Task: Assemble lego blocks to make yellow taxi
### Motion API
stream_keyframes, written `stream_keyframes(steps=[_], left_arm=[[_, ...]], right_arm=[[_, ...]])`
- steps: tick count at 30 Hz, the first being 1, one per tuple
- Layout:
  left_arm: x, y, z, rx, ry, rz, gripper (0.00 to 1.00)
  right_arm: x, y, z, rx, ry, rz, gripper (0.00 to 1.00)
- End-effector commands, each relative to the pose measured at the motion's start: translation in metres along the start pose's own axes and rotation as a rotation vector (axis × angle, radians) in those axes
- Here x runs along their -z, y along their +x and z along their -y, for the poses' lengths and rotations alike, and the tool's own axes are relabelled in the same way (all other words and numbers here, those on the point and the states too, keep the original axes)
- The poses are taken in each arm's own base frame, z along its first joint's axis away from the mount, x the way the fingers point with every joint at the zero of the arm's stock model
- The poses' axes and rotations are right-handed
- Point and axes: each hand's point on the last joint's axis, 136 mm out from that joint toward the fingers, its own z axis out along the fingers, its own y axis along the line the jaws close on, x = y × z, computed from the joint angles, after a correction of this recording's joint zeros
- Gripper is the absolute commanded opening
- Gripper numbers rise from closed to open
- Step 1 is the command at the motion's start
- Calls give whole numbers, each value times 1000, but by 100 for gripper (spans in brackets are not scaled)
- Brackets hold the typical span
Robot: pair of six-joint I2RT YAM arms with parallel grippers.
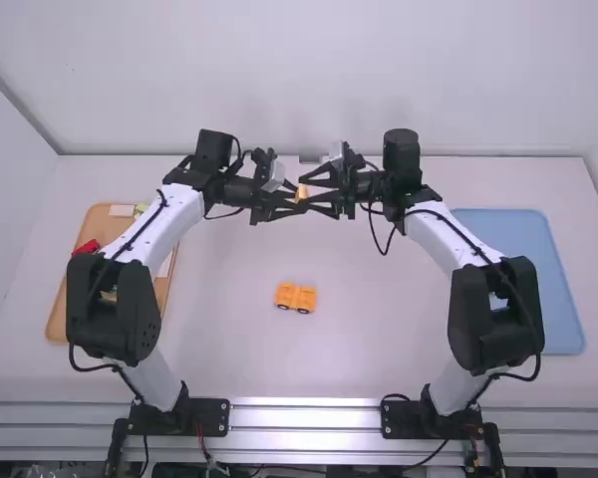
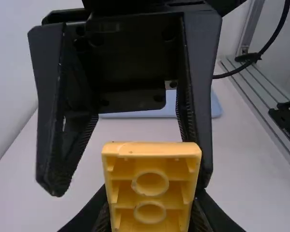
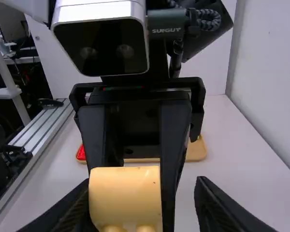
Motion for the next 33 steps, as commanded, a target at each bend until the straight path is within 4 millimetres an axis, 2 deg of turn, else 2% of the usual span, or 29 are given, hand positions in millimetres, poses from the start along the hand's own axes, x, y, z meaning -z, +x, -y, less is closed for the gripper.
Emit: stream_keyframes(steps=[1,7,9,12,15,16,17,18,20,24,26,27,28,30,33], left_arm=[[3,-20,12,-34,33,52,4],[3,-20,13,-35,33,52,5],[3,-20,12,-36,33,52,6],[3,-20,12,-35,33,52,7],[3,-20,13,-35,33,52,13],[3,-20,13,-35,33,52,17],[3,-20,13,-35,33,52,43],[3,-20,13,-35,33,52,99],[3,-20,12,-34,33,52,99],[3,-19,11,-3,28,44,99],[3,-7,2,61,-28,-22,99],[4,3,-5,98,-74,-76,99],[4,4,-5,104,-79,-83,99],[8,24,-14,156,-152,-182,99],[10,34,-16,174,-181,-229,99]], right_arm=[[0,-4,-4,16,-2,4,50],[0,-4,-3,22,-2,5,42],[0,-4,-3,22,-2,5,35],[-1,-5,-4,25,-5,5,34],[-5,-5,-7,28,-17,5,30],[-5,-5,-7,31,-15,6,24],[-5,-5,-6,32,-14,6,20],[-4,-6,-6,36,-14,7,19],[-4,-8,-5,32,-7,9,12],[-1,-12,8,7,63,7,11],[14,-13,34,-58,221,-9,11],[21,-11,43,-90,294,-30,8],[23,-10,44,-98,315,-39,8],[38,5,52,-141,470,-147,7],[56,27,55,-194,649,-312,5]])
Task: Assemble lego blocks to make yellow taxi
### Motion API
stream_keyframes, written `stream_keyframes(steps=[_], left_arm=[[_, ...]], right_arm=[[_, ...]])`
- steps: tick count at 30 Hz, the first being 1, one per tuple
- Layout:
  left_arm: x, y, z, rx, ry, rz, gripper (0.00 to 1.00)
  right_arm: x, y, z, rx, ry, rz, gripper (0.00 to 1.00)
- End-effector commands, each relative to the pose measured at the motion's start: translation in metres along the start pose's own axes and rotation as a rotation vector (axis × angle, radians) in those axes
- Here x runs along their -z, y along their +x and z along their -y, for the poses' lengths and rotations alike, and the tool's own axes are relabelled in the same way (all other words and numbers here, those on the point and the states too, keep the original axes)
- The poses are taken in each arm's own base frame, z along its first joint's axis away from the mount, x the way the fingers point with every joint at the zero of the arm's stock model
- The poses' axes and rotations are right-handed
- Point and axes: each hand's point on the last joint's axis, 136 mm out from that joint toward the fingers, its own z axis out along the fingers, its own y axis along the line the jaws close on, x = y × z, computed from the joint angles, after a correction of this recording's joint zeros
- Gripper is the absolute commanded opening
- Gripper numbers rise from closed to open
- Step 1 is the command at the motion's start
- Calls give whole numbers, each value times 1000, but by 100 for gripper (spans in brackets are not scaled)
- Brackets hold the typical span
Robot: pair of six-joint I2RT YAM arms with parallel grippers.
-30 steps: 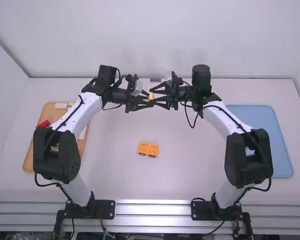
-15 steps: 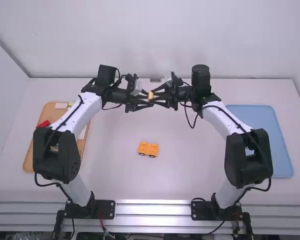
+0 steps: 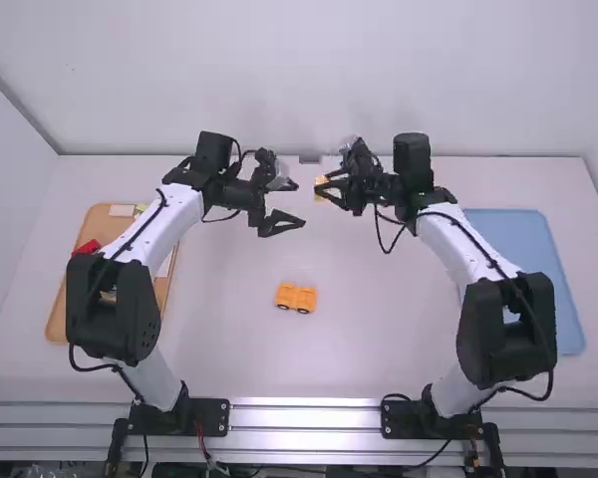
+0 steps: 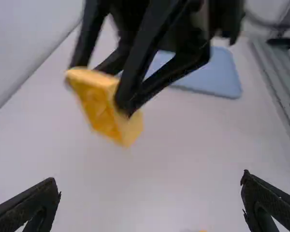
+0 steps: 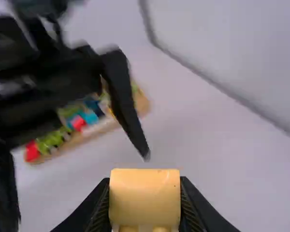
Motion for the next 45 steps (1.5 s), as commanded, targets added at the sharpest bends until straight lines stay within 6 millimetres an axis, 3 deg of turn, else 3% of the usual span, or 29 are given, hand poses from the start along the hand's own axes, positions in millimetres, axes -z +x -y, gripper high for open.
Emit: stream_keyframes(steps=[1,4,6,8,10,12,13,16,18,19,26,28,35,41,45], left_arm=[[6,1,-3,8,-66,-56,99],[6,5,-2,5,-66,-70,99],[8,5,-15,-14,-129,-90,99],[12,5,-33,33,-220,-109,99],[27,3,-63,137,-423,-137,99],[37,-1,-71,148,-498,-145,99],[50,-12,-70,134,-558,-143,99],[64,-32,-56,94,-581,-108,99],[86,-47,-38,72,-662,-43,99],[88,-47,-37,71,-671,-38,99],[147,-25,-4,99,-1047,197,99],[156,-16,10,86,-1097,286,99],[160,4,32,47,-1123,375,99],[155,12,29,65,-1118,358,99],[149,17,21,76,-1113,346,99]], right_arm=[[18,0,22,84,324,-129,5],[24,27,17,64,421,-309,5],[31,55,7,18,458,-467,5],[33,70,1,-16,464,-531,5],[29,95,-1,-118,498,-614,5],[28,106,-2,-161,518,-651,5],[27,126,-7,-230,533,-721,4],[27,149,-18,-319,531,-804,0],[20,170,-27,-385,511,-853,0],[20,171,-28,-389,510,-855,0],[19,212,-44,-585,550,-900,1],[21,226,-53,-680,558,-913,15],[27,264,-54,-902,601,-876,9],[40,286,-44,-1034,654,-841,6],[41,289,-42,-1034,659,-832,5]])
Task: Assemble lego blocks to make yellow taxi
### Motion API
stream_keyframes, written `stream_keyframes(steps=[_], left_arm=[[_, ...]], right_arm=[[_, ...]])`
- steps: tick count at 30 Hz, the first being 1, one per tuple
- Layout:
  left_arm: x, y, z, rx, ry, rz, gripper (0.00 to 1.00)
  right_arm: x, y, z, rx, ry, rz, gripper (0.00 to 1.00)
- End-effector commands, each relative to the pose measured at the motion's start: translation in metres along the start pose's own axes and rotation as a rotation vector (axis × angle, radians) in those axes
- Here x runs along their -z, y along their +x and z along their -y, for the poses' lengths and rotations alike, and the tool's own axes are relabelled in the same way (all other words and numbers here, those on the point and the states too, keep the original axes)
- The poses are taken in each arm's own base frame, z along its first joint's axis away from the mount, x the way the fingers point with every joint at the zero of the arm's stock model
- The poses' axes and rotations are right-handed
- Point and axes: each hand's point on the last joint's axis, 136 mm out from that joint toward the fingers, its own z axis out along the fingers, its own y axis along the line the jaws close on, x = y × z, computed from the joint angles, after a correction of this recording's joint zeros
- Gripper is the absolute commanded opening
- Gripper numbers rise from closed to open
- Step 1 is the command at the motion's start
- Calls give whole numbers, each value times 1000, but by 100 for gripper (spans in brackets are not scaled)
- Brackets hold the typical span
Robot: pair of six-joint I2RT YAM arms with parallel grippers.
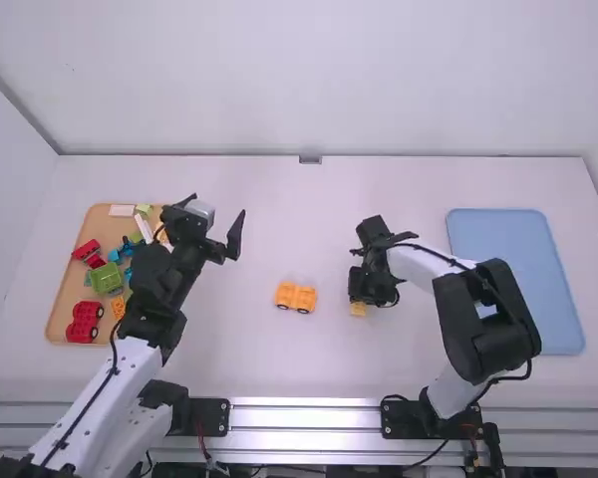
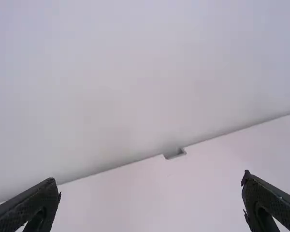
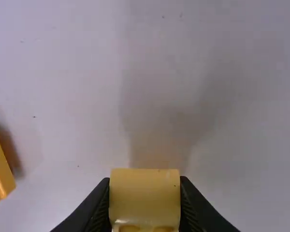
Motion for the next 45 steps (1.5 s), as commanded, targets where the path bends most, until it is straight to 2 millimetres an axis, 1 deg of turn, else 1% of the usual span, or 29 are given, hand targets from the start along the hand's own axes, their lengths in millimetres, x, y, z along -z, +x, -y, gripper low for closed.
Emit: stream_keyframes(steps=[1,3,6,9,12,14,18,21,24,27,29,30,32,36,38,39,41,43,45], left_arm=[[-6,6,0,9,-2,-15,99],[-12,11,4,9,22,-18,99],[-17,14,8,10,49,-16,99],[-21,18,11,11,66,-18,99],[-24,20,12,11,73,-17,99],[-24,21,11,11,70,-21,99],[-24,22,11,11,69,-24,99],[-24,22,9,11,63,-24,99],[-24,22,6,11,57,-25,99],[-24,22,8,11,61,-25,99],[-24,23,6,11,45,-29,99],[-24,23,4,11,36,-31,99],[-24,24,1,12,18,-35,99],[-24,25,-1,12,12,-36,99],[-24,25,-1,12,10,-37,99],[-24,25,-1,12,10,-37,99],[-24,24,2,12,19,-36,99],[-24,25,0,12,15,-37,99],[-24,25,-1,12,9,-37,99]], right_arm=[[-5,4,0,-21,3,-15,5],[-2,1,3,-36,36,-2,4],[5,-4,-1,-30,38,-5,2],[15,-13,-1,-16,119,1,3],[19,-20,-7,22,165,-7,5],[13,-25,-14,49,182,-27,6],[-1,-25,-13,39,207,-85,6],[-9,-23,-15,19,172,-121,0],[-11,-25,-22,-17,105,-134,0],[-11,-28,-25,-154,68,-132,0],[-9,-31,-18,-403,89,-124,0],[-8,-29,-14,-505,99,-134,0],[-6,-25,-12,-609,104,-153,0],[-4,-22,-4,-724,128,-165,0],[-4,-23,-1,-857,142,-157,0],[-4,-23,-1,-857,142,-157,0],[-4,-24,2,-987,167,-132,0],[-4,-24,3,-1031,175,-127,0],[-4,-22,6,-1116,202,-114,0]])
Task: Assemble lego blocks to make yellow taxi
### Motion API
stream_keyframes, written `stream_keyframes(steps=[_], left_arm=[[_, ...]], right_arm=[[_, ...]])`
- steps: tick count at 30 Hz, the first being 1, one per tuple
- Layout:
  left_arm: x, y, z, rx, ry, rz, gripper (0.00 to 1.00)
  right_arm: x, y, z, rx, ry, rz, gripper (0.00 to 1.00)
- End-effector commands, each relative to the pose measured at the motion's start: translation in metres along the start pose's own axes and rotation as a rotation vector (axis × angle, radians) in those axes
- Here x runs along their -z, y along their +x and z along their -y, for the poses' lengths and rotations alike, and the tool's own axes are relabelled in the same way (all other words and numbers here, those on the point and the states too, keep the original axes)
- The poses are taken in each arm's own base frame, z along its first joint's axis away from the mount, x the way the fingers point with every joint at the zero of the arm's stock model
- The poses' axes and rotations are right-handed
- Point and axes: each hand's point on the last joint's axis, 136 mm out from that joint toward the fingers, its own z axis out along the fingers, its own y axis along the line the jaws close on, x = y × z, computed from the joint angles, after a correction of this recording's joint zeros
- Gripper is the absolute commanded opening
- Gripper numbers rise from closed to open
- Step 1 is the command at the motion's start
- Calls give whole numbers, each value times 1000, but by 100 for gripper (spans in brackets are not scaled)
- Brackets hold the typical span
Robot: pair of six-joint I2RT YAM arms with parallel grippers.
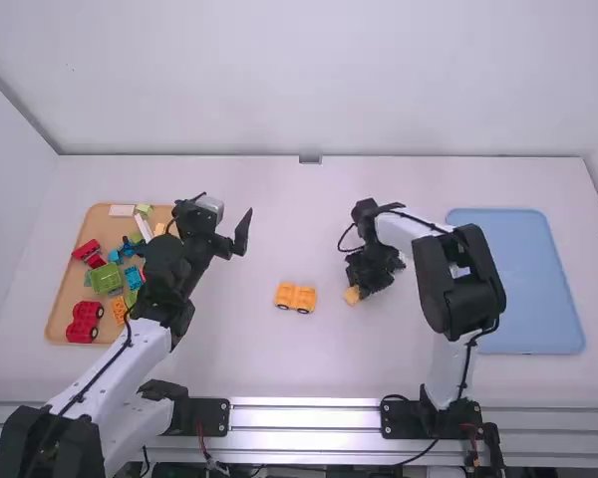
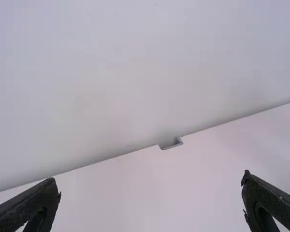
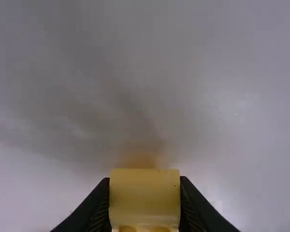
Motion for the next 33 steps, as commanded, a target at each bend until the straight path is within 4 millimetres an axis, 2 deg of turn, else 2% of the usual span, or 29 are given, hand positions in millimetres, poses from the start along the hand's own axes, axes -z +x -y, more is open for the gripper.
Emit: stream_keyframes(steps=[1,5,12,16,21,25,30,33], left_arm=[[0,-2,-3,2,-10,5,99],[0,-1,-1,3,-5,3,99],[0,0,-2,3,-9,0,99],[0,1,0,4,-3,-5,99],[0,2,-2,4,-8,-9,99],[0,2,-2,4,-8,-9,99],[0,2,-1,4,-5,-12,99],[0,3,-2,4,-8,-12,99]], right_arm=[[1,-3,5,-205,23,25,0],[1,0,8,-296,36,13,0],[-1,3,-3,-267,2,73,0],[7,3,5,-289,15,127,0],[15,7,-4,-250,-36,170,0],[9,7,-6,-239,-51,175,0],[3,4,3,-286,-37,105,0],[1,5,-1,-244,-82,89,0]])
